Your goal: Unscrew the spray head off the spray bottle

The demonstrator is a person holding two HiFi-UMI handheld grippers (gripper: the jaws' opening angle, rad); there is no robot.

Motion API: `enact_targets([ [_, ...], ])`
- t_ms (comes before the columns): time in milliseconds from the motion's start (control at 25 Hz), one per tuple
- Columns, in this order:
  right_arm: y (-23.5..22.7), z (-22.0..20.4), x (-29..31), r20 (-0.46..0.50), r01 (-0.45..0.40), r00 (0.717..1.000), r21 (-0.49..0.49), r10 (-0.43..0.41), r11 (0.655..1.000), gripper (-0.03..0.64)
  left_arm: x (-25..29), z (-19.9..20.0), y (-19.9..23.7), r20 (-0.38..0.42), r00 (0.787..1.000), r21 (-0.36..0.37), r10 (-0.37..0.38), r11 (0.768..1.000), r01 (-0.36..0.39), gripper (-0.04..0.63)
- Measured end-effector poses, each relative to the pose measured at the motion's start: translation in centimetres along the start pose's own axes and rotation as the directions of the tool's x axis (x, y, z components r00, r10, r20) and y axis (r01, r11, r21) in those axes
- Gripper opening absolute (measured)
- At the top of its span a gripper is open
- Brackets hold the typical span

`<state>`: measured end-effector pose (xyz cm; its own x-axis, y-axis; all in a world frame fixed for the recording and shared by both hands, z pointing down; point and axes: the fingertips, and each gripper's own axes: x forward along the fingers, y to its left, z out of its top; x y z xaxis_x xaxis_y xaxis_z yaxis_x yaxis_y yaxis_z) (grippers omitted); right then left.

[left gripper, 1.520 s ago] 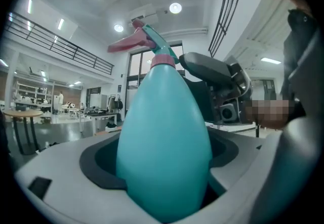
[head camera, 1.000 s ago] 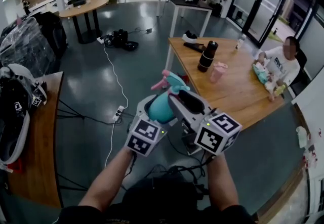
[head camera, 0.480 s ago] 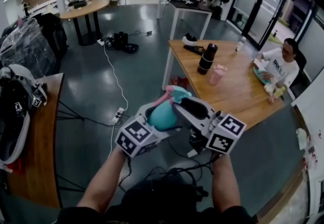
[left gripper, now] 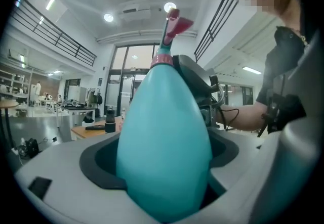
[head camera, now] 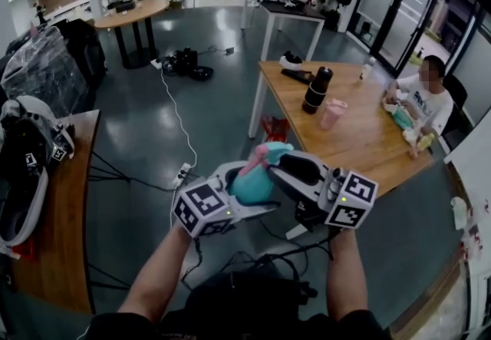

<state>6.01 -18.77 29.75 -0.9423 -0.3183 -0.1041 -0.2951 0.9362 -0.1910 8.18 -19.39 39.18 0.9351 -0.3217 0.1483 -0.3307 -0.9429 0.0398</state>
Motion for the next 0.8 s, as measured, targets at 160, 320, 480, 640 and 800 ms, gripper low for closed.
enact_targets([
  [160,-0.7,0.2,0.2,0.009,0.075,0.997,-0.01,-0.075,0.997,0.143,0.2,0.3,1.3,0.002,0.994,0.026,0.112,0.993,-0.112,0.445],
  [320,-1.4,0.5,-0.2,0.027,0.163,0.986,0.005,-0.163,0.987,0.155,0.3,0.4,2.5,0.011,0.979,0.018,0.205,0.978,-0.206,0.445],
  [480,-2.4,0.3,-0.3,0.031,0.295,0.955,0.024,-0.296,0.955,0.155,0.2,0.0,4.2,0.006,0.952,-0.012,0.305,0.952,-0.305,0.445],
  [640,-2.3,0.3,0.1,0.054,0.353,0.933,0.061,-0.356,0.934,0.155,0.1,0.0,4.9,0.002,0.935,-0.027,0.355,0.934,-0.355,0.445],
  [800,-2.5,0.0,0.6,0.042,0.403,0.913,0.042,-0.405,0.914,0.153,0.5,-0.2,4.7,-0.005,0.93,-0.02,0.367,0.93,-0.367,0.445],
])
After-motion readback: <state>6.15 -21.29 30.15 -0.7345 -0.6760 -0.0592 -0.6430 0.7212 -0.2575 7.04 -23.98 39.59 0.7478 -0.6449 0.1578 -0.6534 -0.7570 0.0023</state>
